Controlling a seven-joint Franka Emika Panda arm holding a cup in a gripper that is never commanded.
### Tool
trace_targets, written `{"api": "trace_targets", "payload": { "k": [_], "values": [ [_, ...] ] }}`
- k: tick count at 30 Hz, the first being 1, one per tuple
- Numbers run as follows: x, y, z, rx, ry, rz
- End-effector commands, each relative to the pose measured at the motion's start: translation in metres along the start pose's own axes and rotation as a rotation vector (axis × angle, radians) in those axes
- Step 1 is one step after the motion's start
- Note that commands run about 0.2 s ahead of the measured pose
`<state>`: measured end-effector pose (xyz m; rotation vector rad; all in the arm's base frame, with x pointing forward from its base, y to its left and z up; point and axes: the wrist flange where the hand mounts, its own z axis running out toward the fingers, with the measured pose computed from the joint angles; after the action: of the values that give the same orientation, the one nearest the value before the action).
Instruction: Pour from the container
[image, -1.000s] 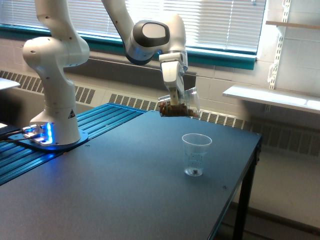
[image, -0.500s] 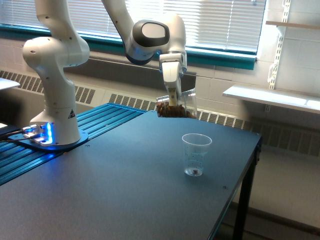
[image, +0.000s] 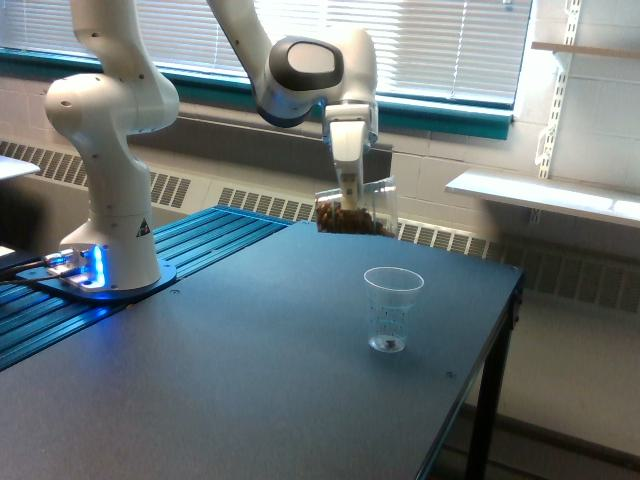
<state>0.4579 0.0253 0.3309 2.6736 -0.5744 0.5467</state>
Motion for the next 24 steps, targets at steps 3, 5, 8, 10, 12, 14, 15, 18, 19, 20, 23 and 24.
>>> {"api": "trace_targets", "payload": {
  "k": [3, 5, 8, 10, 12, 14, 15, 18, 19, 20, 23, 24],
  "values": [
    [-0.009, -0.002, 0.005, -0.007, -0.005, -0.051],
    [-0.01, -0.002, 0.005, -0.011, -0.007, -0.054],
    [-0.012, -0.002, 0.005, -0.018, -0.008, -0.066],
    [-0.013, -0.001, 0.004, -0.022, -0.008, -0.07],
    [-0.014, -0.001, 0.004, -0.026, -0.006, -0.072],
    [-0.015, -0.001, 0.004, -0.03, -0.004, -0.074],
    [-0.015, -0.001, 0.004, -0.031, -0.003, -0.076],
    [-0.019, -0.003, 0.004, -0.03, -0.003, -0.078],
    [-0.022, -0.004, 0.005, -0.029, -0.003, -0.078],
    [-0.024, -0.005, 0.006, -0.029, -0.002, -0.08],
    [-0.029, -0.007, 0.007, -0.027, -0.002, -0.087],
    [-0.029, -0.007, 0.007, -0.027, -0.001, -0.087]
  ]
}}
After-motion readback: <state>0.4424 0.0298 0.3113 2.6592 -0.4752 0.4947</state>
